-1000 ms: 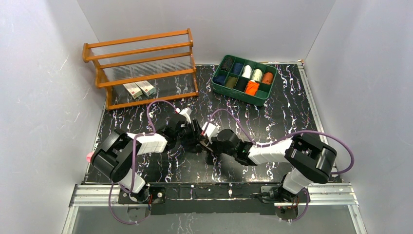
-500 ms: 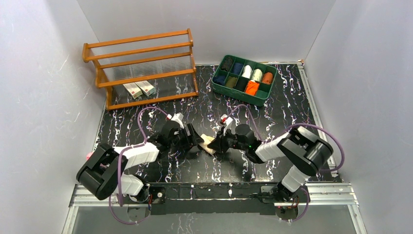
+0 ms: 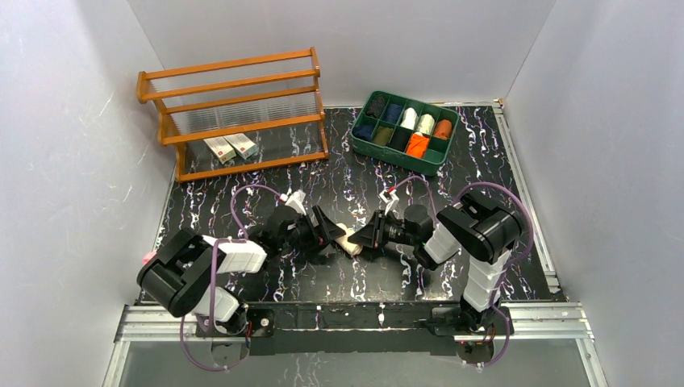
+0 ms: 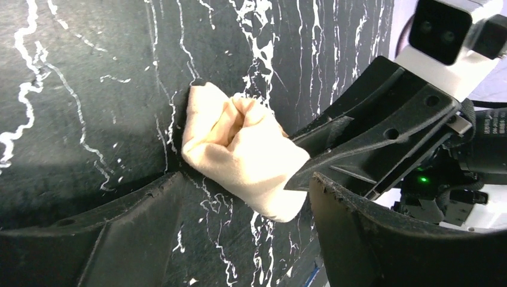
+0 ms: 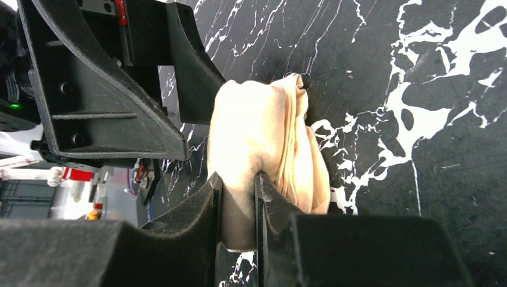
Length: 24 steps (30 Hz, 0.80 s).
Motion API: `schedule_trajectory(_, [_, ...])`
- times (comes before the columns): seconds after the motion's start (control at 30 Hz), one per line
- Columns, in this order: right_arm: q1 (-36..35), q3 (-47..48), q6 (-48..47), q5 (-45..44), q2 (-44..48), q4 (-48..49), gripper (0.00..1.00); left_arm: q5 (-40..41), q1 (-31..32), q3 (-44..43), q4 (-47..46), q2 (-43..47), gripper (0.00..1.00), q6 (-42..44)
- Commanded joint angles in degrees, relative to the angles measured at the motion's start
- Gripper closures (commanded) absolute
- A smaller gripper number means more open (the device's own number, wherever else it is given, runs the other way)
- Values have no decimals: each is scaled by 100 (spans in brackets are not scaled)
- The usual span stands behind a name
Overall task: Roll the underwear
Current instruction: Roll the underwear to the center of the board.
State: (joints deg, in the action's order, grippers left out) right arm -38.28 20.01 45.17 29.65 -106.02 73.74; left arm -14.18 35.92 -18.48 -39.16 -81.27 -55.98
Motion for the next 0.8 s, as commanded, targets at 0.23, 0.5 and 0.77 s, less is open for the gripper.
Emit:
schedule_trajectory(0.23, [294,130,474,344,-690,-684,70,521,188,-2,-556,-1474,29,-400])
schedule_trajectory(0.5, [322,224,245,214,-467,-1203,51,1091,205,228,20,-1599,63,-113])
schedule_trajectory(0.77, [283,482,-1290,-151,1223,-3111,23,1339,216,-362,1460,-1257,72,326])
